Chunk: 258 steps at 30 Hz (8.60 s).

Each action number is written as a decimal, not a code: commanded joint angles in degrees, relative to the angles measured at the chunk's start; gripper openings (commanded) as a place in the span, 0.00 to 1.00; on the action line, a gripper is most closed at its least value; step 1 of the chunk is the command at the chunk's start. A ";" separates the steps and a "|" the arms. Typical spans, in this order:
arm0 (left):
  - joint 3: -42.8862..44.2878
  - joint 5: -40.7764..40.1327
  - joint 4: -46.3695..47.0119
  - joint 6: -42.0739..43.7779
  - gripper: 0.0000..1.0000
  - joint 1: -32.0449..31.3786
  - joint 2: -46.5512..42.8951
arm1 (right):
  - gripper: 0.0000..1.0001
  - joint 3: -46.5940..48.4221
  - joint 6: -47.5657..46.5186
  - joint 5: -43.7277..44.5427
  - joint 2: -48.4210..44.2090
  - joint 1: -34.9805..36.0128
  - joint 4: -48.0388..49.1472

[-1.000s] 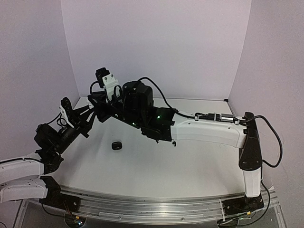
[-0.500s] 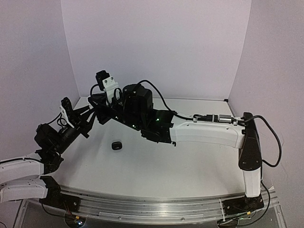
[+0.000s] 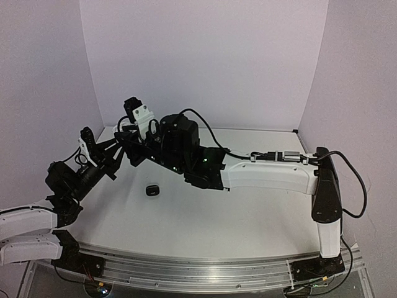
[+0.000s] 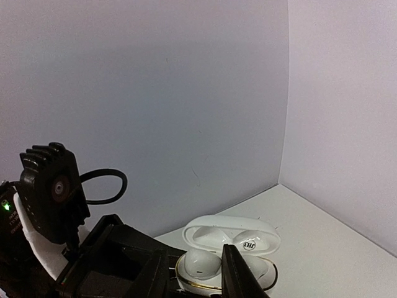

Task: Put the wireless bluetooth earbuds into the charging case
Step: Insert the left earbud into the left side groove of the charging case, then close the charging case with the earbuds, then pass from the left arm to the right, then place the charging case with the earbuds at the center of the board, then pick up the charging case from the center of the board.

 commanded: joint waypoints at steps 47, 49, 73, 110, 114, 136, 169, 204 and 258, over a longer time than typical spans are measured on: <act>1.07 24.47 -15.45 32.15 0.00 -0.02 -0.62 | 0.41 17.40 26.07 -6.08 -0.71 -6.25 -41.72; 1.82 22.99 -15.64 32.54 0.00 -0.02 0.19 | 0.41 16.19 26.60 -8.53 -0.88 -6.17 -43.00; 10.81 26.97 -20.62 -7.68 0.00 1.70 3.20 | 0.74 9.69 20.58 -21.83 -12.17 -10.63 -46.19; 16.64 37.77 4.19 -47.58 0.00 4.99 12.42 | 0.44 -4.69 22.66 -37.87 -13.65 -12.15 -17.19; 16.69 37.70 4.43 -47.72 0.00 4.99 12.57 | 0.28 -3.76 22.40 -38.87 -13.22 -12.16 -17.06; 16.84 19.20 -25.20 -32.17 1.00 5.07 5.76 | 0.00 -17.05 29.00 -37.02 -21.93 -24.38 -17.50; 16.89 20.42 -30.20 -26.71 1.00 5.03 5.39 | 0.18 -10.71 24.14 -37.41 8.85 -49.83 -48.39; 17.08 19.87 -34.90 -20.97 1.00 5.08 5.48 | 0.56 1.82 21.62 -26.16 8.23 -48.52 -57.31; 42.40 24.94 -71.95 69.34 0.45 12.46 60.38 | 0.98 -18.73 14.80 -26.48 -23.11 -33.55 -41.81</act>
